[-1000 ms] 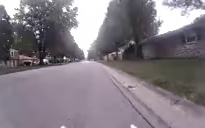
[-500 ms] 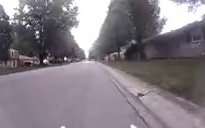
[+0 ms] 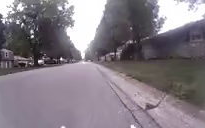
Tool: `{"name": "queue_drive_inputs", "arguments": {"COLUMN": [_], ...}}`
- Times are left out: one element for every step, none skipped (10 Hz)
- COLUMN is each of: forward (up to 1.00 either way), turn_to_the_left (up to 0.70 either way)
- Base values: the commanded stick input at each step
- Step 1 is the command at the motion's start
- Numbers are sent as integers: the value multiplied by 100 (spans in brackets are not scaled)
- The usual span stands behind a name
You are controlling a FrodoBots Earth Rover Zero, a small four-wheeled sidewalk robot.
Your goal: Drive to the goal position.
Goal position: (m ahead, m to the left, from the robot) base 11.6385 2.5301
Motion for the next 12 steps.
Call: {"name": "queue_drive_inputs", "arguments": {"forward": [100, 100, 100, 100, 100, 100, 100, 100, 100, 100, 100, 100], "turn_to_the_left": [0, 0, 0, 0, 6, 40, 40, 40, 40, 0, 0, 0]}}
